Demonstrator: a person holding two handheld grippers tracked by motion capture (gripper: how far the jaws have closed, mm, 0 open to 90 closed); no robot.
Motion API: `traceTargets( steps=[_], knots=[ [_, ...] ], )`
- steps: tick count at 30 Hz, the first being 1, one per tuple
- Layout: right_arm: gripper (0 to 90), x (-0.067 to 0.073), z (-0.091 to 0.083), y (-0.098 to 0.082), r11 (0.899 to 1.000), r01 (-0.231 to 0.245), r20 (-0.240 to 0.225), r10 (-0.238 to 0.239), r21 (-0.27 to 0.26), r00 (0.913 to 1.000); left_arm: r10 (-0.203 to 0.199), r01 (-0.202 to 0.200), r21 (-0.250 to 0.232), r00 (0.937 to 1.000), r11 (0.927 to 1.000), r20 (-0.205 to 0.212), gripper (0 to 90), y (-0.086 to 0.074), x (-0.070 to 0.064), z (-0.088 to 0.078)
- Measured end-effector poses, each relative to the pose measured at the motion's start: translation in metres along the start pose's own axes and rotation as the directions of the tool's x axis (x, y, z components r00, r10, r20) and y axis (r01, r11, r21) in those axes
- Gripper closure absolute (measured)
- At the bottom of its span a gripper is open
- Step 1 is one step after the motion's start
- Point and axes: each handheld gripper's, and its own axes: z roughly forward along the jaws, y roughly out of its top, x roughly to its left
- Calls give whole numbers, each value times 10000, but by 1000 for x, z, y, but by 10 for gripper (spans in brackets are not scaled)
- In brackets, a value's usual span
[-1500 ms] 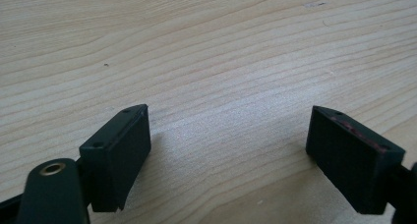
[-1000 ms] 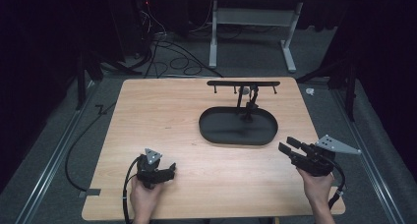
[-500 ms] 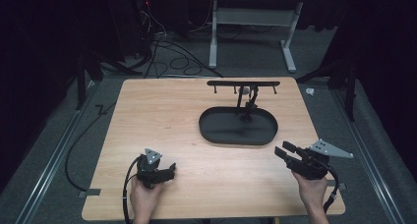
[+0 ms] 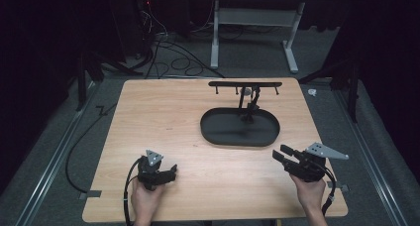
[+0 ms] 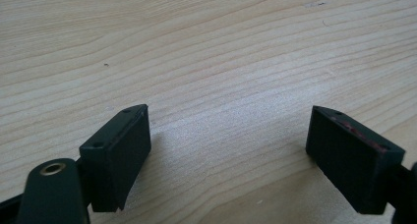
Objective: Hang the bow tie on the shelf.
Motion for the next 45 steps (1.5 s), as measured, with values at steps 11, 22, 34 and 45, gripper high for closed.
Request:
traceTargets(
  steps=[11,22,34,45],
  knots=[
    [556,3,10,-5,9995,50,-34,-49,326,10000,1,-1,2,10000,10000,1,175,0,0,0],
    [559,3,19,-14,9980,-23,11,23,634,10000,9,-9,12,10000,10000,19,175,0,0,0],
    [559,7,33,-20,9942,128,3,-129,1069,9999,9,-9,14,10000,10000,17,175,0,0,0],
    [558,7,46,-26,9867,353,291,-404,1588,9988,12,-12,32,10000,10000,15,175,0,0,0]
  ],
)
